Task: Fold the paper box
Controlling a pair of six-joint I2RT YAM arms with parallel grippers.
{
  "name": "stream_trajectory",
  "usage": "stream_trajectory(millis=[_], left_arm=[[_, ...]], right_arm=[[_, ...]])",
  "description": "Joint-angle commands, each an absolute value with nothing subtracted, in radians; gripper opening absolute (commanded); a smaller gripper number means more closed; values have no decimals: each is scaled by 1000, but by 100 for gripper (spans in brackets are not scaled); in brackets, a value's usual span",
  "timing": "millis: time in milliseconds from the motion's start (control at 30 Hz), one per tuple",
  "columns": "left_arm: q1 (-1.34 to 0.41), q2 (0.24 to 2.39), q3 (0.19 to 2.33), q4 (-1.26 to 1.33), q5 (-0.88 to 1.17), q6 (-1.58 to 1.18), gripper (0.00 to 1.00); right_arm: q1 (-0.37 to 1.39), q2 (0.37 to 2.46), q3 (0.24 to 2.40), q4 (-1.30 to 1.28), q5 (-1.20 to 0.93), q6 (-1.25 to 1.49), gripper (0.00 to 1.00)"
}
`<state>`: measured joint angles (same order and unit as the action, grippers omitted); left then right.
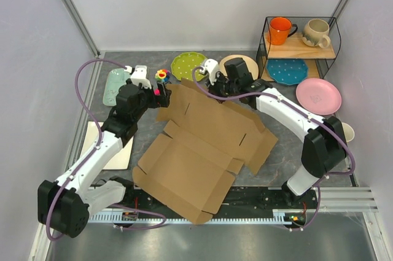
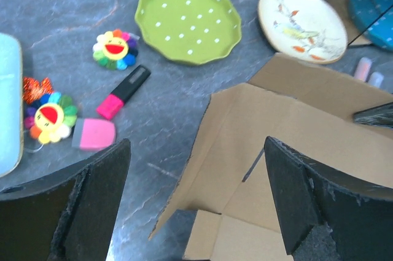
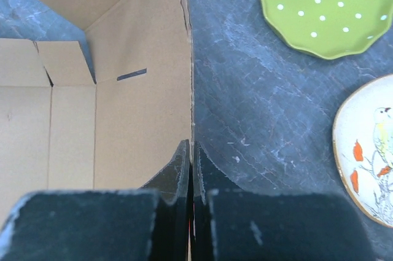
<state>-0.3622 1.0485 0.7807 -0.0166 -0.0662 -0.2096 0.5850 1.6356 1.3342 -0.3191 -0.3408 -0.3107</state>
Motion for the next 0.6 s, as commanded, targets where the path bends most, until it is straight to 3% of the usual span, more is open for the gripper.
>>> stream_trajectory(millis=[0,133,200,400,567], left_arm=[[-356,1048,736,213,17,-255,96],[-356,1072,721,322,90,-334,95],[-356,1106,729,363,136,-357,95],[-354,1193,840,313,187,-368,94],[-351,1200,838,324,153,-335,94]], right_arm=[[597,1623,1361,-313,-228,-345,0],[630,1582,1284,-241,-72,-354,0],[626,1571,1255,-230,-119,-342,0],[525,1646,1305,-238,-510,-189,0],[451,1675,1299,-198,-635,-87,0]])
